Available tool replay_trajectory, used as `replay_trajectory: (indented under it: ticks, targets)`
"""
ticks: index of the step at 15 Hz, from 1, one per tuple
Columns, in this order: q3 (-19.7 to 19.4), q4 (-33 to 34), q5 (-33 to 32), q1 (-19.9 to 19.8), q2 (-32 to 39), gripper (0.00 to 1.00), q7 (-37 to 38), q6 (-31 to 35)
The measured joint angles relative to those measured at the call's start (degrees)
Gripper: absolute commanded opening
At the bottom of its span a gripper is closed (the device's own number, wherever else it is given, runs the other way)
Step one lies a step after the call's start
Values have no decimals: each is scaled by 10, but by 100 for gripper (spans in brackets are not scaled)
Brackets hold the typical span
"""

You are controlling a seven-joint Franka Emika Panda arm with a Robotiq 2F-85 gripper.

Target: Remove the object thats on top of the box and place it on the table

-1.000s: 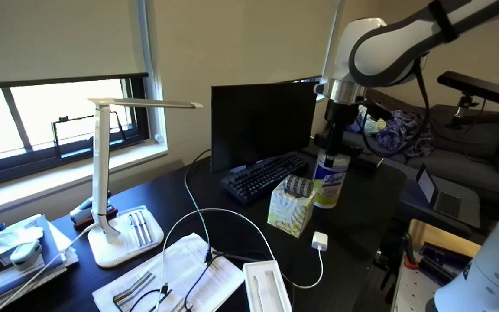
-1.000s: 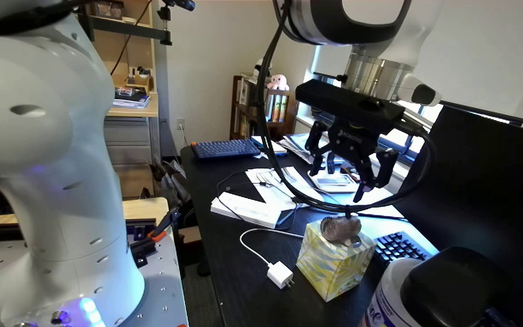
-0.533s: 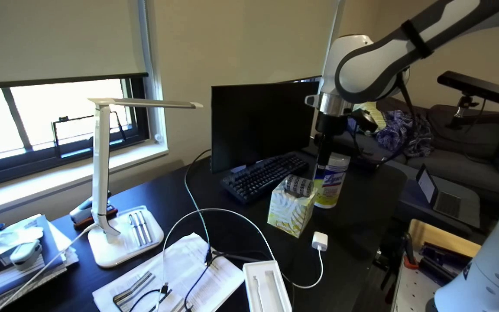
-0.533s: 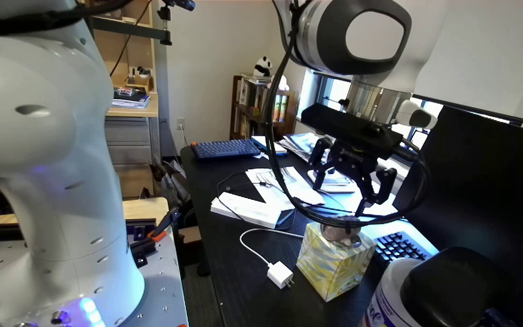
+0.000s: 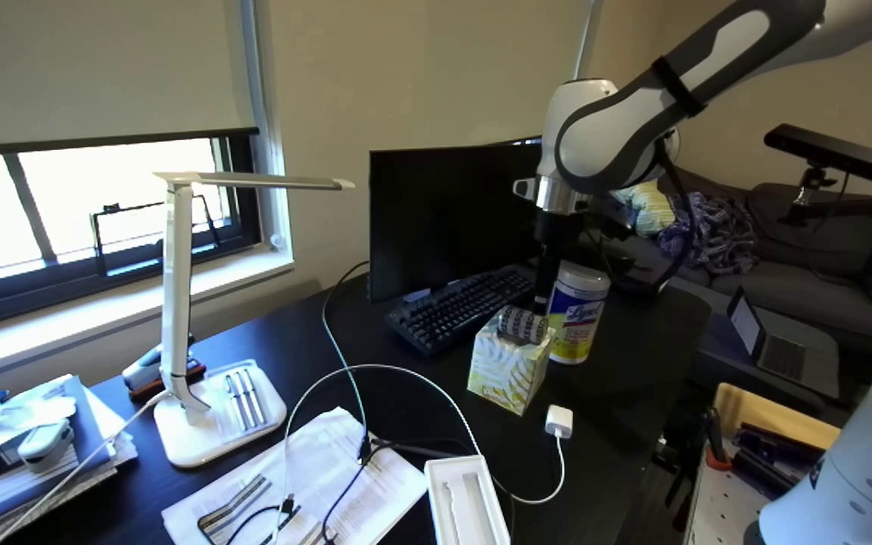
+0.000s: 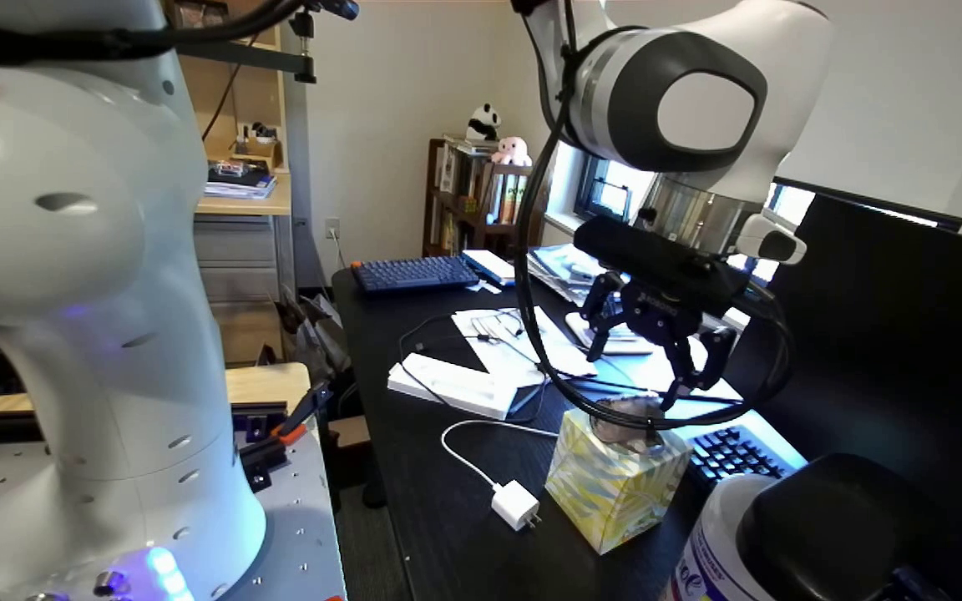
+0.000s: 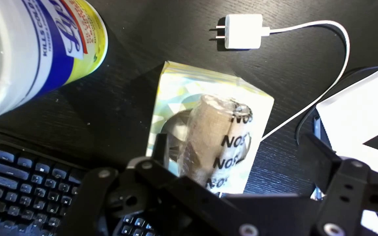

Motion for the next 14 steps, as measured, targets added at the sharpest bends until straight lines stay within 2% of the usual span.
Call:
replay_trajectory:
  ticks: [9,10,11,13,14]
  targets:
    - [8,5,0,-1,48,100,63,53]
    - [10,6,0,-1,51,96,71,55]
    - [12,8,0,-1,53,74,78,55]
    - [15,12,0,-1,56,69,91,55]
    - [16,14,0,-1,56,62,96,55]
